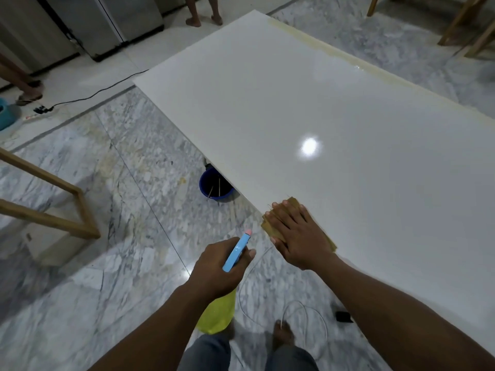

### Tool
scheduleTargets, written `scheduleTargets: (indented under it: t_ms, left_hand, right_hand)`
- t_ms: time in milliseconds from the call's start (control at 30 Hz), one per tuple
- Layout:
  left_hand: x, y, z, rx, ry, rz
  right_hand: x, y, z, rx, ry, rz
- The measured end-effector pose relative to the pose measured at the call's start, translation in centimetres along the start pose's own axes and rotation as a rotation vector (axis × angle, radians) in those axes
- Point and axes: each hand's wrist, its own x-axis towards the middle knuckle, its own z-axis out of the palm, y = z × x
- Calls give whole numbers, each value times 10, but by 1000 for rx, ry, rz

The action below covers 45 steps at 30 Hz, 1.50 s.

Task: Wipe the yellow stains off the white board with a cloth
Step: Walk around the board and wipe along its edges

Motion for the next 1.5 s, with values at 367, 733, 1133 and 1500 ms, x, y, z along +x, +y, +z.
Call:
scheduleTargets:
  t_ms: [367, 733, 1133, 1500]
  left_hand:
    - [-72, 18, 57, 64, -15, 69]
    - [-186, 6, 118, 40, 31, 57]
    - [-264, 20, 195, 56, -43, 140]
    - [-291, 52, 239, 6, -121, 177]
  right_hand:
    - [-102, 15, 2, -4, -25, 20]
    - [-224, 31, 8, -77, -25, 68]
    - [-365, 48, 10, -103, -50, 154]
    - [-455, 62, 23, -109, 30, 175]
